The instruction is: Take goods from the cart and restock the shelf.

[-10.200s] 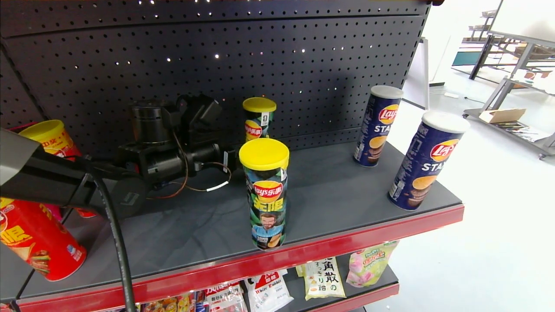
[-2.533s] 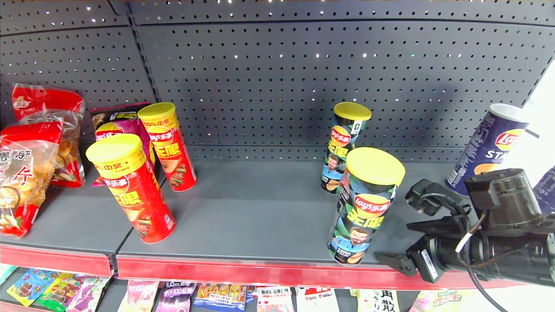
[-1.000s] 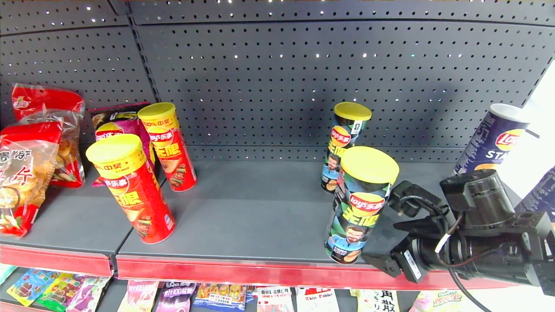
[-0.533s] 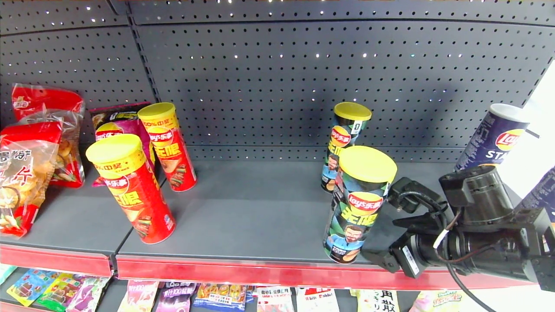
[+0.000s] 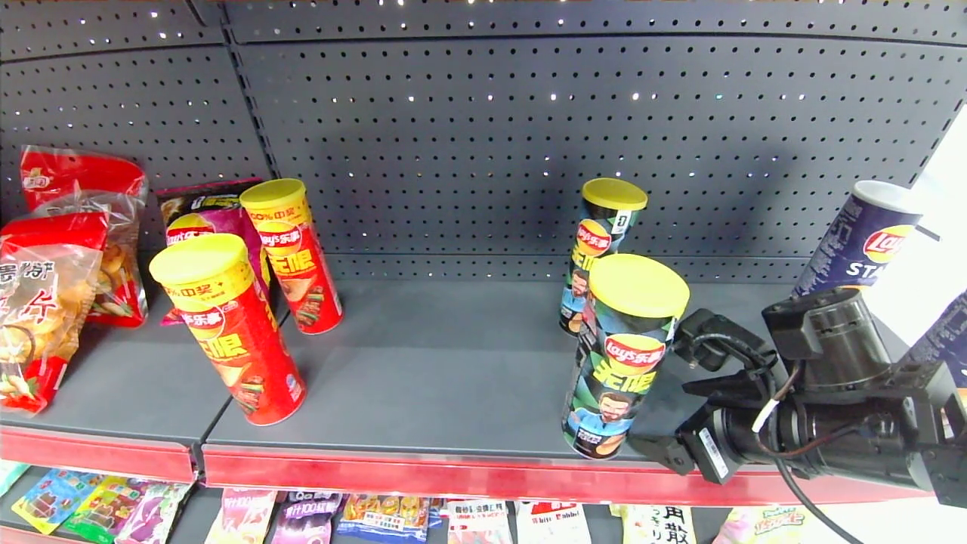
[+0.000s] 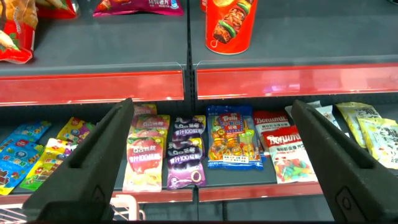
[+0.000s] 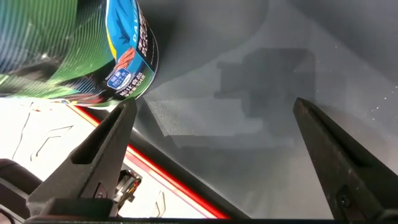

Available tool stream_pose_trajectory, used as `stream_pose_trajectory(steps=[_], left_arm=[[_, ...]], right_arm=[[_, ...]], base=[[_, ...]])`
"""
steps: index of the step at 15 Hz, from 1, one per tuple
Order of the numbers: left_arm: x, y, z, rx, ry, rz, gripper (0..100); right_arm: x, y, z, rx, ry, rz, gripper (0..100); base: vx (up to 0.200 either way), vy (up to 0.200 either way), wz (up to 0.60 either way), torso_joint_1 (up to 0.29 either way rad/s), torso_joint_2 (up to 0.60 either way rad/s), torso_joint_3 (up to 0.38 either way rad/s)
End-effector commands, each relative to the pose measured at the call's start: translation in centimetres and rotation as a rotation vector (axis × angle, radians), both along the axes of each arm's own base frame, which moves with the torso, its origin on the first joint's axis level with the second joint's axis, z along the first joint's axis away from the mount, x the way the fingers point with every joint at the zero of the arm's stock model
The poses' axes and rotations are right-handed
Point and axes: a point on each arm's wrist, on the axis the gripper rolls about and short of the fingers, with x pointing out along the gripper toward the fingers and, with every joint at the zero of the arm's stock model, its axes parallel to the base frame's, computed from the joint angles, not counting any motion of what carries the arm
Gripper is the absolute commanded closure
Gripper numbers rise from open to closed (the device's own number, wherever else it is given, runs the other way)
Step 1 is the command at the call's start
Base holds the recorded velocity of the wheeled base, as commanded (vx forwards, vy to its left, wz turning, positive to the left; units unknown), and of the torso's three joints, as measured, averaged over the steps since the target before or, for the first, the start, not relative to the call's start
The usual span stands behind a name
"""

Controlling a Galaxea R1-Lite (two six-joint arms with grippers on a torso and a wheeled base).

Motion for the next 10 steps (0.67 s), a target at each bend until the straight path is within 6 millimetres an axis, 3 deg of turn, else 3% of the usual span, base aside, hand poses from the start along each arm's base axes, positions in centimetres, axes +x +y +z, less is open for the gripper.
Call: stream_pose_trajectory(steps=[1, 10], left_arm=[[0.01, 0.0, 0.01, 0.0, 0.001, 0.0, 0], [0.01, 0.0, 0.01, 0.0, 0.001, 0.0, 0]], right_arm=[[0.03, 0.01, 0.01, 0.0, -0.001, 0.0, 0], [0.08, 0.17, 0.12, 0.002, -0.005, 0.005, 0]], base=[[0.0, 0.0, 0.0, 0.0, 0.0, 0.0], [0.0, 0.0, 0.0, 0.0, 0.0, 0.0]])
